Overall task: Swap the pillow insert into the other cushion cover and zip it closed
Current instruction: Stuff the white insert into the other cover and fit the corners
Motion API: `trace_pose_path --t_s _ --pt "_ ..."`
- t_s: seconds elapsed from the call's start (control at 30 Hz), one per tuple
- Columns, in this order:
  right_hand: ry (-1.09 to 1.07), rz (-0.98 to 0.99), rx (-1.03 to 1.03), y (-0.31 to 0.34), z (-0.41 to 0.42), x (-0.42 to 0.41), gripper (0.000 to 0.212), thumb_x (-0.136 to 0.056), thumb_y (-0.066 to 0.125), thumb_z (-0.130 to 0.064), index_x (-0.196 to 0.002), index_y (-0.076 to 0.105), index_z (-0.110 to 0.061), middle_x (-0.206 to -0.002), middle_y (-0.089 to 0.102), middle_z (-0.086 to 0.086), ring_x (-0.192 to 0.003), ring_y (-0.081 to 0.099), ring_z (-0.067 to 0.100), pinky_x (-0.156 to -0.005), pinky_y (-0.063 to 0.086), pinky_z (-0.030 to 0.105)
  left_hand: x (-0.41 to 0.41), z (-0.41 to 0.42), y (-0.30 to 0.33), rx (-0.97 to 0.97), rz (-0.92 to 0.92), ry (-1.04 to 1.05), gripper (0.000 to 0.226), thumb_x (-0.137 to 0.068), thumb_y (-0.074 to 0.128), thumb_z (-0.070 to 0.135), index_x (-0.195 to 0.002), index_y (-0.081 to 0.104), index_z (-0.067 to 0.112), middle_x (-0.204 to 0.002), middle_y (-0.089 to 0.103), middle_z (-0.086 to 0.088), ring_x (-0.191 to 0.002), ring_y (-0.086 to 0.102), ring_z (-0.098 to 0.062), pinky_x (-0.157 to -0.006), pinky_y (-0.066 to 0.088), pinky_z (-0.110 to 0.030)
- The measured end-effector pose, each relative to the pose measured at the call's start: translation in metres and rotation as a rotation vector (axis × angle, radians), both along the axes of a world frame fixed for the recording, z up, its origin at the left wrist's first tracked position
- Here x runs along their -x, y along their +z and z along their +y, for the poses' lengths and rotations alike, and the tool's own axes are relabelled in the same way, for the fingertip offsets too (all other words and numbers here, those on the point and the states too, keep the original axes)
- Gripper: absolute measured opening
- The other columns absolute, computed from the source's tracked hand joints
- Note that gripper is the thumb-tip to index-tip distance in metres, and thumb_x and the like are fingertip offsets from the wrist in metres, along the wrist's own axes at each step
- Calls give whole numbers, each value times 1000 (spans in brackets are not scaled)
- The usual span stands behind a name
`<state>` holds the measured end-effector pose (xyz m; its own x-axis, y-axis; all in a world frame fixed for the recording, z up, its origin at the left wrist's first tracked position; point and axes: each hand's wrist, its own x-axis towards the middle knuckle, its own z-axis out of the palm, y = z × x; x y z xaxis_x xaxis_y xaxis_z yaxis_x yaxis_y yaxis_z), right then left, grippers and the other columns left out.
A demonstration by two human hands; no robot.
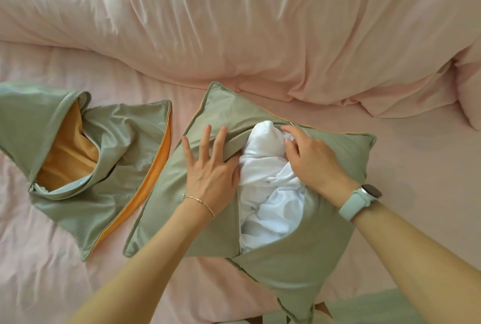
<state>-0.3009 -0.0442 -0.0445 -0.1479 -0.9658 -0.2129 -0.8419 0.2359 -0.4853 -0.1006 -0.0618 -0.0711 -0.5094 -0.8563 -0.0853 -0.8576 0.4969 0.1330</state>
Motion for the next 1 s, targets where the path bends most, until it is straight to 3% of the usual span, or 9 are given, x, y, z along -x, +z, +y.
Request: trace_pose_path --t_s 0.13,0.27,0.37,0.43,0.57,0.73,0.83,0.93,1.0 --pt "218 5 247 -6 -13 -15 26 -75 41 -16 -79 65 -8 -82 58 12 -77 49 29 -62 47 35 -2 3 -2 24 65 -5 36 -85 39 33 -73 70 20 -132 51 -16 -127 30 -38 -101 21 -70" --pt "359 -69 214 -13 -1 -22 22 -70 39 -13 -68 59 -5 -83 62 9 -78 40 18 -64 42 31 2 -9 8 -22 190 149 39 -82 41 32 -61 70 16 -117 60 -12 -109 54 -35 -99 35 -61" --pt "270 -115 144 -12 0 -19 23 -77 36 -13 -74 57 -3 -84 60 12 -79 45 23 -66 35 28 9 -20 6 -96 437 192 37 -82 44 29 -69 72 9 -109 63 -14 -93 60 -37 -86 47 -45" --pt "92 -131 67 -12 -4 -17 18 -83 40 -12 -84 54 -2 -90 58 14 -84 50 33 -68 35 35 16 -28 8 -240 527 252 40 -80 42 34 -81 74 10 -115 62 -11 -101 58 -34 -91 44 -43" --pt "35 48 -130 -20 -19 -28 27 -86 51 -19 -109 52 -5 -121 48 9 -112 42 29 -84 37 37 26 -41 10 -325 452 314 30 -84 50 26 -98 72 11 -125 59 -8 -114 53 -29 -101 36 -38" --pt "69 239 -271 -38 -39 -43 39 -88 49 -29 -121 45 -9 -128 44 6 -120 35 27 -88 36 34 18 -39 -9 -294 453 259 28 -80 51 1 -99 71 4 -119 61 -18 -105 59 -37 -93 42 -41" --pt "8 194 -153 -50 -45 -48 21 -89 42 -19 -107 51 -11 -117 53 3 -111 42 24 -73 32 30 20 -45 -7 -363 491 351 31 -87 46 8 -112 67 9 -134 51 -9 -122 46 -28 -102 28 -30" --pt "-15 87 61 -53 -37 -46 18 -78 38 -19 -76 53 -10 -85 62 6 -88 53 28 -60 26 29 30 -51 -5 -425 430 451 31 -96 40 27 -113 66 22 -143 40 4 -130 33 -21 -109 20 -31" --pt "-82 -8 196 -49 -27 -38 21 -72 40 -26 -62 49 -10 -64 56 4 -72 50 23 -54 24 27 36 -51 -3 -399 363 456 29 -96 41 32 -110 66 27 -139 42 8 -128 32 -19 -105 18 -33"
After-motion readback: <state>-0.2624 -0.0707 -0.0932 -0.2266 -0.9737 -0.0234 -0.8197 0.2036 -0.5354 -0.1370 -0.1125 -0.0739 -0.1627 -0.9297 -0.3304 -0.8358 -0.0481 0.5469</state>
